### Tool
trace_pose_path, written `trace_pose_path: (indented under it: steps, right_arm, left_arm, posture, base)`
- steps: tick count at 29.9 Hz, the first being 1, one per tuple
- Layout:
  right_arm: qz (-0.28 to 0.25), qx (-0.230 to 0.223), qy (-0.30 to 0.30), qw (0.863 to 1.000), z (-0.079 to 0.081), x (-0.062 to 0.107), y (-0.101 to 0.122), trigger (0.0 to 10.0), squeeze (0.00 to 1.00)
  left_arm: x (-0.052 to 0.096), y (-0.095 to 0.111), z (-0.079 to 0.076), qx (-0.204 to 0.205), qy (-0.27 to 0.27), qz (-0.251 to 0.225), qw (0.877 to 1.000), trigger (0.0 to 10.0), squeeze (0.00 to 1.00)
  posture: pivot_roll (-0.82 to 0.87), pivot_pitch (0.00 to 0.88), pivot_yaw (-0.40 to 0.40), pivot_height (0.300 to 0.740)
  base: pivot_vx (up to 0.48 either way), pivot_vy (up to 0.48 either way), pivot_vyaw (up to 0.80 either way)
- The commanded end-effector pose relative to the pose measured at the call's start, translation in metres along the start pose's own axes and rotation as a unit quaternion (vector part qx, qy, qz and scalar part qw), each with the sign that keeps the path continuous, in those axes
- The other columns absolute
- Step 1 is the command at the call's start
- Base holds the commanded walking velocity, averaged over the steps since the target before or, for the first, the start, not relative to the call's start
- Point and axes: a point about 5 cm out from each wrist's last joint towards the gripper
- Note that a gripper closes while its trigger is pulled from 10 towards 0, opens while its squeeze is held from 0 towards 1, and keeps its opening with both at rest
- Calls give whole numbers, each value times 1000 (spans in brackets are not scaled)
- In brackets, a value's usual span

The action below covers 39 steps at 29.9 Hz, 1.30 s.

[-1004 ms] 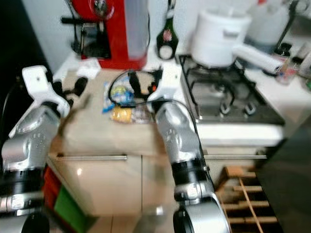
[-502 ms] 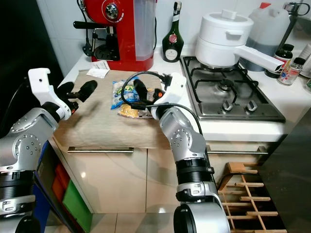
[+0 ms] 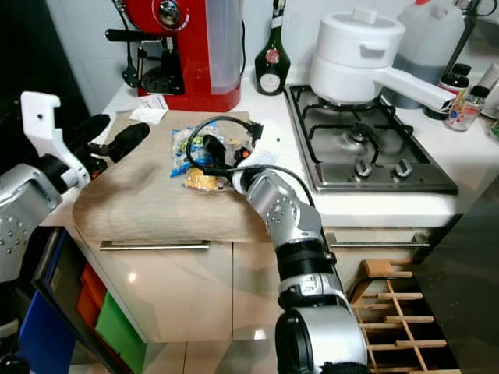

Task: Restocking fridge

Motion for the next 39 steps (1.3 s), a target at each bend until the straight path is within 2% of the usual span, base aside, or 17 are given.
trace_pose_path:
  steps: [1, 10, 15, 19, 20, 24, 34, 38, 39]
  right_arm:
    - [19, 1, 1, 1000, 2, -6, -8, 10000, 0]
    - [40, 20, -16, 999, 1, -15, -17, 10000, 0]
    - [42, 21, -27, 999, -2, -18, -20, 10000, 0]
    - [51, -3, -29, 998, 0, -21, -24, 10000, 4]
    - [60, -27, -28, 997, 1, -23, -28, 0, 8]
    - [91, -55, -32, 994, 2, -23, -40, 0, 27]
    - [111, -58, -24, 992, 4, -23, -52, 0, 59]
    - [109, -48, -18, 993, 5, -24, -53, 0, 55]
    - [84, 5, -19, 996, 5, -25, -44, 0, 51]
  left_arm:
    - [6, 2, -4, -5, -15, 7, 1000, 10000, 0]
    - [21, -1, -19, -9, -48, 32, 998, 10000, 0]
    - [26, 0, -19, -6, -43, 35, 998, 10000, 0]
    - [27, 2, -18, -5, -43, 39, 998, 10000, 0]
    - [27, 2, -19, -5, -44, 43, 998, 10000, 0]
    - [27, 3, -21, -4, -48, 47, 998, 10000, 0]
    - [28, 5, -19, 4, -45, 53, 998, 10000, 0]
    - [27, 5, -18, -1, -40, 53, 998, 10000, 0]
    - [26, 5, -19, -13, -37, 50, 998, 10000, 0]
  posture:
    - [58, 0, -2, 740]
    - [92, 0, -21, 740]
    - [107, 2, -20, 740]
    - [112, 7, -12, 740]
    - [116, 9, -8, 740]
    - [122, 14, -1, 740]
    - [123, 22, 6, 740]
    - [121, 17, 3, 740]
    - [121, 10, -2, 740]
  base:
    - [0, 0, 0]
    - [0, 0, 0]
    - [0, 0, 0]
    - [0, 0, 0]
    - [0, 0, 0]
    - [0, 0, 0]
    - [0, 0, 0]
    - [0, 0, 0]
    - [0, 0, 0]
Point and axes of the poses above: a point about 5 cm out from each wrist's last joint towards the gripper, its own x axis pointing back from the gripper into the wrist, its own y axis along the axis of the wrist's last joint, z = x × y, and after that the axes turned 5 degrees about -x, right-handed
